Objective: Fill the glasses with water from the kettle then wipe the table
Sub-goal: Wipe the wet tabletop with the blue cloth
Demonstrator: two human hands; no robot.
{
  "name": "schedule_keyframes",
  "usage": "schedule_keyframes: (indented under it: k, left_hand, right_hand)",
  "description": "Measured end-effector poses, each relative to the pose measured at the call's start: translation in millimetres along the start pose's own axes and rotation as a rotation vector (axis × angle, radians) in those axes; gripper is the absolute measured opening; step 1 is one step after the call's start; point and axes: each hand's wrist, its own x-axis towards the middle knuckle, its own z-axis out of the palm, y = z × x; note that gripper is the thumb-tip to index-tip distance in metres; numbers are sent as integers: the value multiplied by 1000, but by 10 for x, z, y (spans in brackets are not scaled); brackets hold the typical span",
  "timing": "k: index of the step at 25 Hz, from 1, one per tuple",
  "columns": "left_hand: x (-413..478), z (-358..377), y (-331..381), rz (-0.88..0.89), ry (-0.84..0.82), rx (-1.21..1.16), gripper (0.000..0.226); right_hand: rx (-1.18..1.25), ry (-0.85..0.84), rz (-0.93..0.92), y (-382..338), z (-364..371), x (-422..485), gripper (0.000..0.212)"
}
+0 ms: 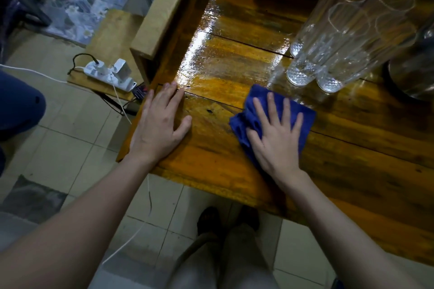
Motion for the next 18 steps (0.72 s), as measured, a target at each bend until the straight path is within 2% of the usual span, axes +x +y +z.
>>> schedule_keyframes:
  k: [5, 7, 10, 12, 15, 18]
  left_hand:
    - [-17, -26, 18, 11, -11, -5, 76]
    - [-28, -32, 15, 19, -26, -8, 82]
    - [-38, -23, 16, 16, -35, 32, 85]
    - [-34, -12, 13, 13, -49, 75, 83]
    - [-51, 21, 56, 19, -74, 186, 78]
    - [-83, 60, 200, -50, -91, 192, 76]
  right_hand:
    - [-5, -45, -288, -809, 175, -307, 70]
    - [1, -76, -353, -718, 194, -495, 69]
    - [-4, -114, -403, -217, 131, -739, 69]
    - [-11, -100, -333, 260, 57, -906, 72]
    - [5, -57, -80, 1021, -109, -1034, 72]
    - [26, -22, 200, 1166, -154, -747, 70]
